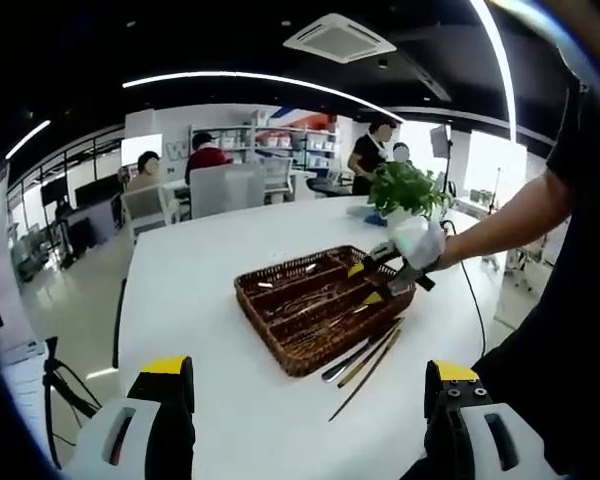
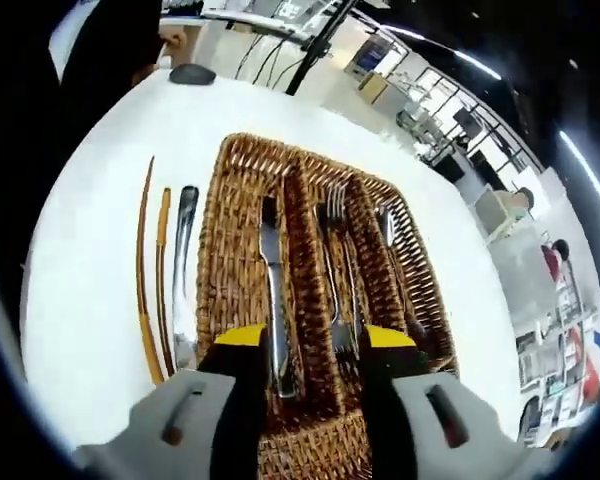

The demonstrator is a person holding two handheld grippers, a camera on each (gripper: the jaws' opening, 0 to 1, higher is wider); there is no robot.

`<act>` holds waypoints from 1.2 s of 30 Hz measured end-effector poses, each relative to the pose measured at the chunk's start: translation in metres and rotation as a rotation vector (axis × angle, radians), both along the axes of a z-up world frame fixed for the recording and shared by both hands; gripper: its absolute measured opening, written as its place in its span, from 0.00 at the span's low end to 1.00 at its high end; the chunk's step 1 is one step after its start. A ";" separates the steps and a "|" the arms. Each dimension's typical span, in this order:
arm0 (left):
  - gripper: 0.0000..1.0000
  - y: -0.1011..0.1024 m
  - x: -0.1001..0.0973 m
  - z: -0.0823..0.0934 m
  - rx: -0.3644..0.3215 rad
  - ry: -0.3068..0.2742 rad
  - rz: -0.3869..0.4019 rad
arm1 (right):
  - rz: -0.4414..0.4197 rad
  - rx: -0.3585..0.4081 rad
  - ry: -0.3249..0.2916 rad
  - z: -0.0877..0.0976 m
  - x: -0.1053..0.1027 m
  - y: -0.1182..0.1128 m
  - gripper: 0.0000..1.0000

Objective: Arrange the knives, forks, and spoons in their matching storage slots by inserting each utensil handle-first until every utensil is classified and aligned in the correct compartment

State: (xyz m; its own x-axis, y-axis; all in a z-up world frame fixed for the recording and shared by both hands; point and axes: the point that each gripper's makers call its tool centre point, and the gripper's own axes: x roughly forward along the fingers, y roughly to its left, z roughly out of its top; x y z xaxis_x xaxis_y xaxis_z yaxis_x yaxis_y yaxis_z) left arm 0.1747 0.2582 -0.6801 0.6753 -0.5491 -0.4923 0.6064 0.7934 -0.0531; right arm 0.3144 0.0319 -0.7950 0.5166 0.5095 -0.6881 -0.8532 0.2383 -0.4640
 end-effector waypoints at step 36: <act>1.00 -0.056 0.030 -0.001 -0.042 -0.022 -0.046 | -0.443 0.528 0.151 0.091 -0.056 -0.090 0.99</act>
